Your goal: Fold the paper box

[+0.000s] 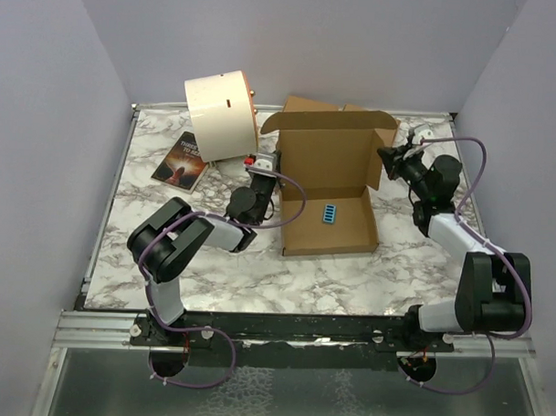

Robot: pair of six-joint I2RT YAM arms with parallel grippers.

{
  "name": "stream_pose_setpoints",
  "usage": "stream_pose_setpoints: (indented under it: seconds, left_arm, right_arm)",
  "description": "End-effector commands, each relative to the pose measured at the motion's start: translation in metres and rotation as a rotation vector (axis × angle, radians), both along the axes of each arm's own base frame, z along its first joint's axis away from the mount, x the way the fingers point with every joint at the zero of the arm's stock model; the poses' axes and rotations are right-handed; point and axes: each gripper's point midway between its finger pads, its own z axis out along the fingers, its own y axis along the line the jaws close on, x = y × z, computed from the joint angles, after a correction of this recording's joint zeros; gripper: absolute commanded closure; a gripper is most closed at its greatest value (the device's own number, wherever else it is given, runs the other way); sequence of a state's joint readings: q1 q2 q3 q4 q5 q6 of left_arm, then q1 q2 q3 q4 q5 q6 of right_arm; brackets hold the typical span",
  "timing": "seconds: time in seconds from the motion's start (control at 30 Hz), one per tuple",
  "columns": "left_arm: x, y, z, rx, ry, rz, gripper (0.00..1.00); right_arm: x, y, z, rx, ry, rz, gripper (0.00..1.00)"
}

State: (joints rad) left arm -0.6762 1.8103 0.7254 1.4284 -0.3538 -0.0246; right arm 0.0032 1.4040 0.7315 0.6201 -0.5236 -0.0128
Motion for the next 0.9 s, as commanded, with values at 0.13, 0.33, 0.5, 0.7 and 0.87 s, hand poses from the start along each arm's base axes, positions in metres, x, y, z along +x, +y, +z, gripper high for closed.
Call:
stream_pose_setpoints:
  seconds: [0.13,0.33,0.5,0.7,0.87]
  left_arm:
    - [-0.025,-0.014,0.016,0.031,-0.068,0.050,1.00]
    - [-0.032,-0.016,0.014,0.029,-0.073,0.067,1.00]
    - [-0.033,-0.018,0.011,0.037,-0.075,0.067,1.00]
    - [-0.034,-0.021,0.007,0.028,-0.045,0.050,1.00]
    - [-0.036,-0.024,-0.002,0.017,0.004,0.040,1.00]
  right_arm:
    - [-0.016,0.008,0.039,0.034,-0.151,-0.047,0.99]
    - [-0.030,0.011,0.039,0.038,-0.179,-0.059,0.99]
    - [-0.035,0.010,0.033,0.034,-0.179,-0.071,0.99]
    - [-0.033,0.006,0.028,0.038,-0.171,-0.101,0.99]
    - [-0.036,0.007,0.024,0.038,-0.163,-0.101,0.99]
